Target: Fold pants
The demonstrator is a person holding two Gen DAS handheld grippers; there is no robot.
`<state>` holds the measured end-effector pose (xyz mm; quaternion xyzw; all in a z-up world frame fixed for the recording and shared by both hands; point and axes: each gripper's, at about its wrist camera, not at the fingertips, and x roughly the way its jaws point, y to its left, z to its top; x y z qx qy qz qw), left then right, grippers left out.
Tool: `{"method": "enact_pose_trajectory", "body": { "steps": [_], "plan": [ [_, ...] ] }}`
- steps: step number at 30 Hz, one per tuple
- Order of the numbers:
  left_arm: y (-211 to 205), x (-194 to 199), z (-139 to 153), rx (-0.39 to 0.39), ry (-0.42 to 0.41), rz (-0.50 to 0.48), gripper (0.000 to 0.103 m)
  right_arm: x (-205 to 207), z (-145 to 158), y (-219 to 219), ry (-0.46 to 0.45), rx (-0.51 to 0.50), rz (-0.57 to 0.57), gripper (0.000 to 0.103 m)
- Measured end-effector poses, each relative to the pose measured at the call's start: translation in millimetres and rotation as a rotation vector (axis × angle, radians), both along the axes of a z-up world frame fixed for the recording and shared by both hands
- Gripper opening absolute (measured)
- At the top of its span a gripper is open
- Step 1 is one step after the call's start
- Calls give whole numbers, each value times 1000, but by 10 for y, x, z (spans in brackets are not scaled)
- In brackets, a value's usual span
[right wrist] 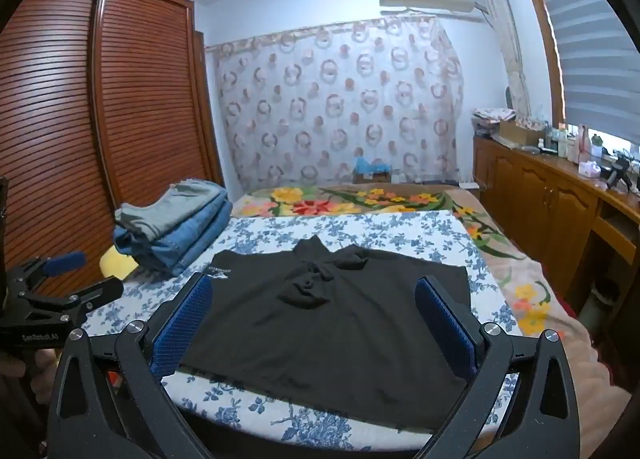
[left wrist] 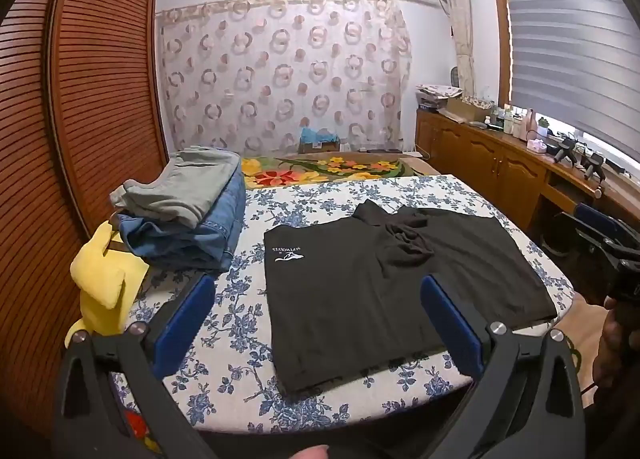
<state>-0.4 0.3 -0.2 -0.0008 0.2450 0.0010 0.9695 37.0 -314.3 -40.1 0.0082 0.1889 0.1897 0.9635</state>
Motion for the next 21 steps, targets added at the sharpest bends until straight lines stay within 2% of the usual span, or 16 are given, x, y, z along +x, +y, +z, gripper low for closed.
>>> {"method": "enact_pose_trajectory", "body": {
  "steps": [21],
  "plan": [
    [43, -21, 76, -11, 2, 5, 103, -13, -5, 13, 0, 2, -1, 103]
  ]
}}
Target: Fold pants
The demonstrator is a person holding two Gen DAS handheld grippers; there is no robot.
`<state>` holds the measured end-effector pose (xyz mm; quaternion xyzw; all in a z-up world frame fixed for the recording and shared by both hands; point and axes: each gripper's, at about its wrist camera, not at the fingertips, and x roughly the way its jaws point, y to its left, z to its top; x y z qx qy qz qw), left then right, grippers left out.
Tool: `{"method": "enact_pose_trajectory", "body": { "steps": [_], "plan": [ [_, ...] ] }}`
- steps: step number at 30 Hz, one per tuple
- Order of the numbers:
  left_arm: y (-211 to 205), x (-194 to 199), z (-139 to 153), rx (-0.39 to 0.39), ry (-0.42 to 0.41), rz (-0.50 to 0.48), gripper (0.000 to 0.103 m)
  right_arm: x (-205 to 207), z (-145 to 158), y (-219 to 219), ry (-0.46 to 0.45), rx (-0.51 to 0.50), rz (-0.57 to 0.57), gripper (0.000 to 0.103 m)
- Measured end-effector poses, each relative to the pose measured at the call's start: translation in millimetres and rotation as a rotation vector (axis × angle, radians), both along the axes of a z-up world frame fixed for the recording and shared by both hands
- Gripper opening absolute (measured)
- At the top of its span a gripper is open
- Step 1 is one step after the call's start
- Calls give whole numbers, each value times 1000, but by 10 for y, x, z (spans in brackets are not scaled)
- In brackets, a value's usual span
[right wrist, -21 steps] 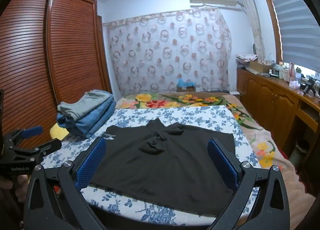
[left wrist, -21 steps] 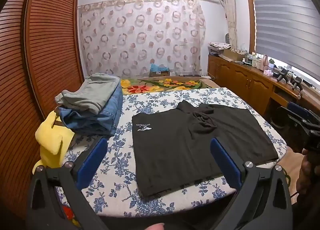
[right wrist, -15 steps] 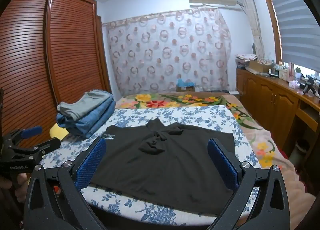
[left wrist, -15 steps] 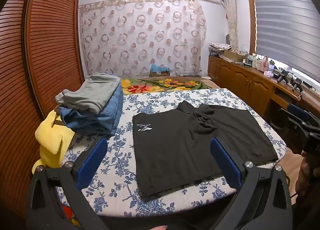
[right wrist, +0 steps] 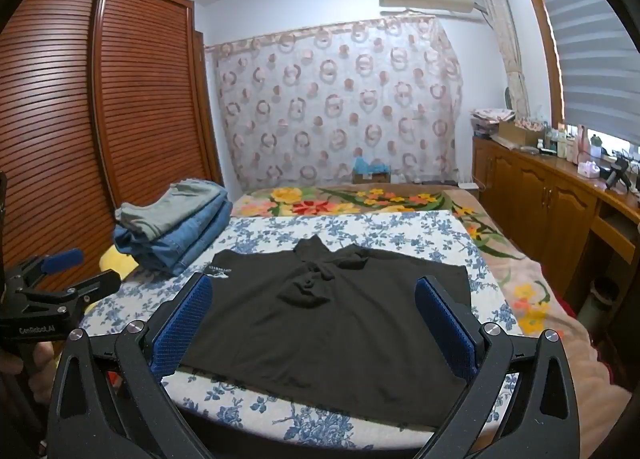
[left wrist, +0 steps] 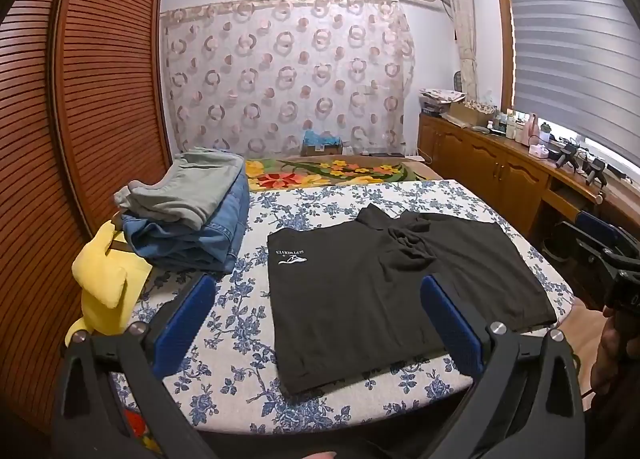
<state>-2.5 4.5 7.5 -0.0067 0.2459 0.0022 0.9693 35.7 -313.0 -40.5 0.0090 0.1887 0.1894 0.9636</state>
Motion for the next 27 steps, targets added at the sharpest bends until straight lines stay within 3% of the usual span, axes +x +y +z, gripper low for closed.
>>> {"method": "enact_pose_trajectory", "body": {
  "steps": [27],
  "plan": [
    [39, -15, -7, -3, -11, 5, 103, -12, -6, 14, -1, 1, 1, 103]
  ]
}}
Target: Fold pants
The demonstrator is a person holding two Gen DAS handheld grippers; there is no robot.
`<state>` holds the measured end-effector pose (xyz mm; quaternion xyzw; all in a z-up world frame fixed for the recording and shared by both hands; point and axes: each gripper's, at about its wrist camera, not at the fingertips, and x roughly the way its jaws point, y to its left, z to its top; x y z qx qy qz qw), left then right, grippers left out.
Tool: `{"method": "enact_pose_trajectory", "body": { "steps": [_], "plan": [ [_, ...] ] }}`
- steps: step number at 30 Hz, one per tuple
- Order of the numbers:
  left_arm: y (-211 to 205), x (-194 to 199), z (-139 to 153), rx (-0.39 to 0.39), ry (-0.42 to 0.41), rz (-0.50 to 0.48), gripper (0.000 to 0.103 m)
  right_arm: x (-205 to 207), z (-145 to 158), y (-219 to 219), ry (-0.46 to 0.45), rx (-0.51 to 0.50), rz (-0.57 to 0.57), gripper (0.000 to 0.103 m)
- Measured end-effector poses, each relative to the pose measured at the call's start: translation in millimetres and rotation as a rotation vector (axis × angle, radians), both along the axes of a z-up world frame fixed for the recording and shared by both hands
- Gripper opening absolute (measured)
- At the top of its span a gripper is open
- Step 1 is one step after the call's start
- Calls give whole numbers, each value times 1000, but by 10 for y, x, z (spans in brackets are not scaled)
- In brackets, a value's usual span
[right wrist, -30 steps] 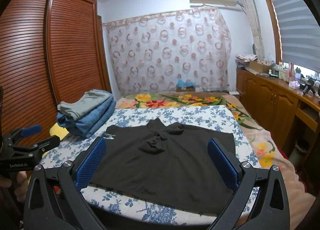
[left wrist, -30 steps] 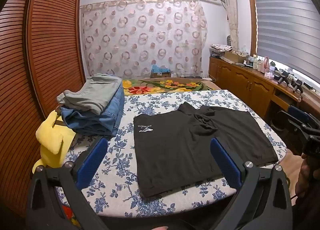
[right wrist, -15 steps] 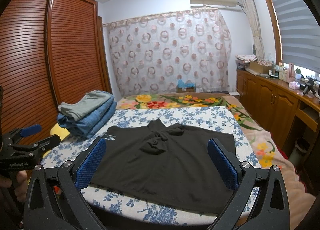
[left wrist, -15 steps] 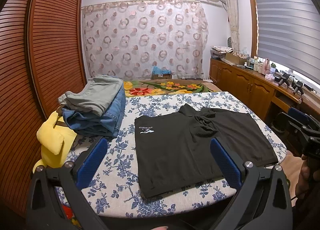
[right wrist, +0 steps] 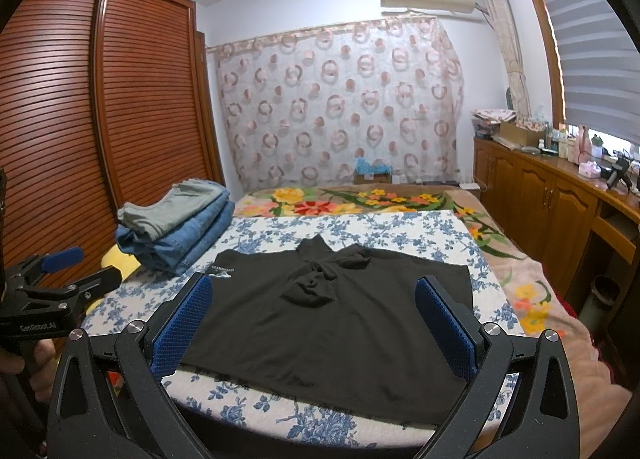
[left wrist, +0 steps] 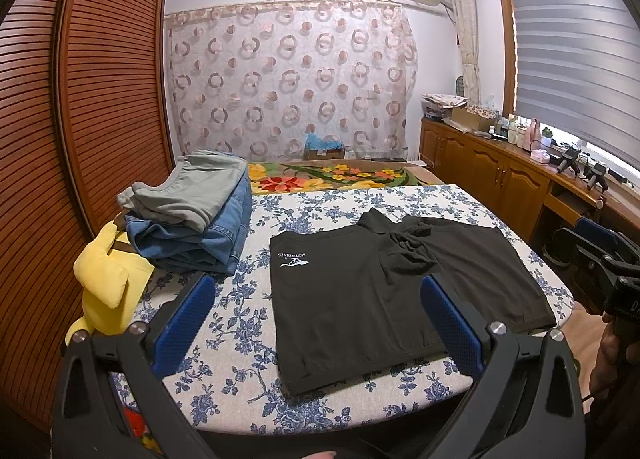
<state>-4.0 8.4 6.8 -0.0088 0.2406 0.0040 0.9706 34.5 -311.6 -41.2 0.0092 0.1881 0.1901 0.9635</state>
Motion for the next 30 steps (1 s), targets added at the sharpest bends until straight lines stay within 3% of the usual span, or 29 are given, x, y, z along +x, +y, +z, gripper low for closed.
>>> {"method": "enact_pose_trajectory", "body": {
  "steps": [30],
  "plan": [
    [7, -12, 16, -1, -6, 0, 103, -8, -14, 3, -2, 0, -1, 103]
  ]
}}
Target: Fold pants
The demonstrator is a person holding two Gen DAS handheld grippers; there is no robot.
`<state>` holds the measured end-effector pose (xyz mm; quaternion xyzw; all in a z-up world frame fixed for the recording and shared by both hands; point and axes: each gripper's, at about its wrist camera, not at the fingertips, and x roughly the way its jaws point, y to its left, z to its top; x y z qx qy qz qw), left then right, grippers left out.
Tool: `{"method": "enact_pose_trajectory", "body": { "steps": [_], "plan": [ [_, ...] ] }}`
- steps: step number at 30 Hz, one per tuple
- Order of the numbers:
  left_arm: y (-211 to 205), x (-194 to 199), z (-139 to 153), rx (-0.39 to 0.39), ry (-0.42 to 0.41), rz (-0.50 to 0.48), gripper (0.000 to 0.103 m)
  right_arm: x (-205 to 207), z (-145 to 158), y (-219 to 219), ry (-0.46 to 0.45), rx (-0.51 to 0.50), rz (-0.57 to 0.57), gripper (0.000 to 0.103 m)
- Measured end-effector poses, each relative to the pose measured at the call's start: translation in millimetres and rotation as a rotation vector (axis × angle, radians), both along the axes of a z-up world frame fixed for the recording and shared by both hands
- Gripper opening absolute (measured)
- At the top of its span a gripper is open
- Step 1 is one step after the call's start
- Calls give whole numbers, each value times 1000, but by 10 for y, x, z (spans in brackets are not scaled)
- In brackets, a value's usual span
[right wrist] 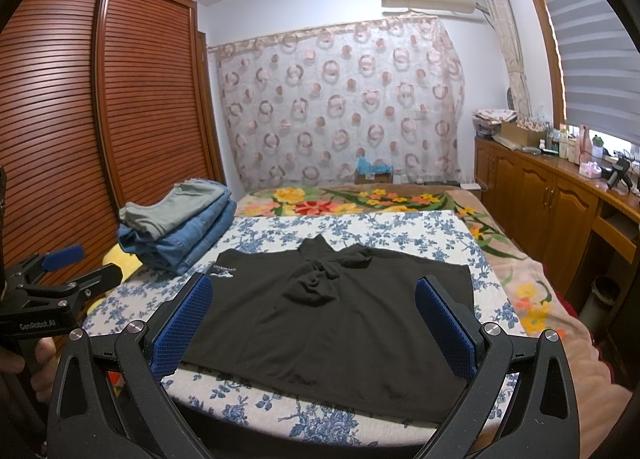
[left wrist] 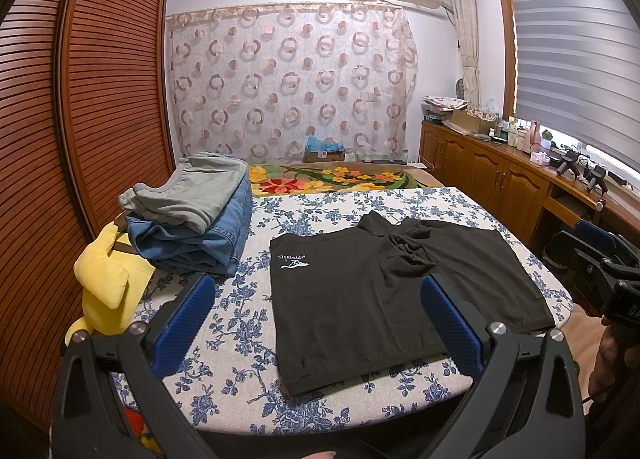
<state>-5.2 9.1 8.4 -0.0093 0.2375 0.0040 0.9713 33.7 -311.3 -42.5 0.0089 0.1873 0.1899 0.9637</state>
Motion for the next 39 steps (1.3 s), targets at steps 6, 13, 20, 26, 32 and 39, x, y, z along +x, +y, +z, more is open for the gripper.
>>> {"method": "enact_pose_trajectory", "body": {
  "steps": [6, 13, 20, 26, 32, 39],
  "plan": [
    [9, -3, 13, 1, -2, 0, 103, 1, 4, 1, 0, 0, 0, 103],
    [6, -6, 11, 1, -2, 0, 103, 1, 8, 2, 0, 0, 0, 103],
    [31, 42, -8, 1, 16, -3, 103, 19, -17, -3, 10, -7, 5, 103],
    [18, 116, -156, -3, 61, -1, 103, 88, -93, -51, 50, -17, 17, 103],
    [41, 157, -267, -15, 83, 6, 103, 137, -197, -126, 85, -36, 9, 103],
    [87, 196, -419, -20, 117, 11, 103, 272, -407, -229, 140, -69, -7, 103]
  ]
}}
